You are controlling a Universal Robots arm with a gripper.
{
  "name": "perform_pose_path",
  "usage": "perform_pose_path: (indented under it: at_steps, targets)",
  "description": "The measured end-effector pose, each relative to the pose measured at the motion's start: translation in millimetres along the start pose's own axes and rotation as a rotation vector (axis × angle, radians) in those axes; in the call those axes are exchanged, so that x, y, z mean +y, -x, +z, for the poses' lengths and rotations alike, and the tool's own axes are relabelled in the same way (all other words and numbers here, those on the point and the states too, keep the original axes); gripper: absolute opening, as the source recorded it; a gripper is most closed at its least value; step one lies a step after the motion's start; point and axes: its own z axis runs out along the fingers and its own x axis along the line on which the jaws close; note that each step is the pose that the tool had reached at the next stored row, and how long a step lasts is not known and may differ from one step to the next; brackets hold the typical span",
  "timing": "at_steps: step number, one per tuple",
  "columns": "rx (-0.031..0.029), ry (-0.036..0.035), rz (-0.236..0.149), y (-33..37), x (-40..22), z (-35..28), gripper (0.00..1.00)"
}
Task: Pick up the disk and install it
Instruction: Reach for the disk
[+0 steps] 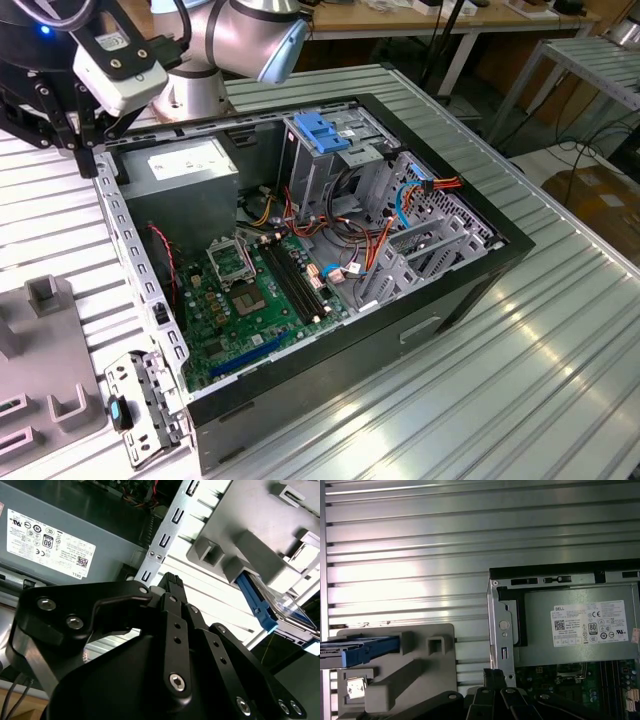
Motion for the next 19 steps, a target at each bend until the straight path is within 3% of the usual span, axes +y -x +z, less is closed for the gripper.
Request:
perform_pose_path:
  at_steps: [19]
  targets:
    - [0.0033,-0.0002,0.0,-5.2,-0.4,1.0,0.11]
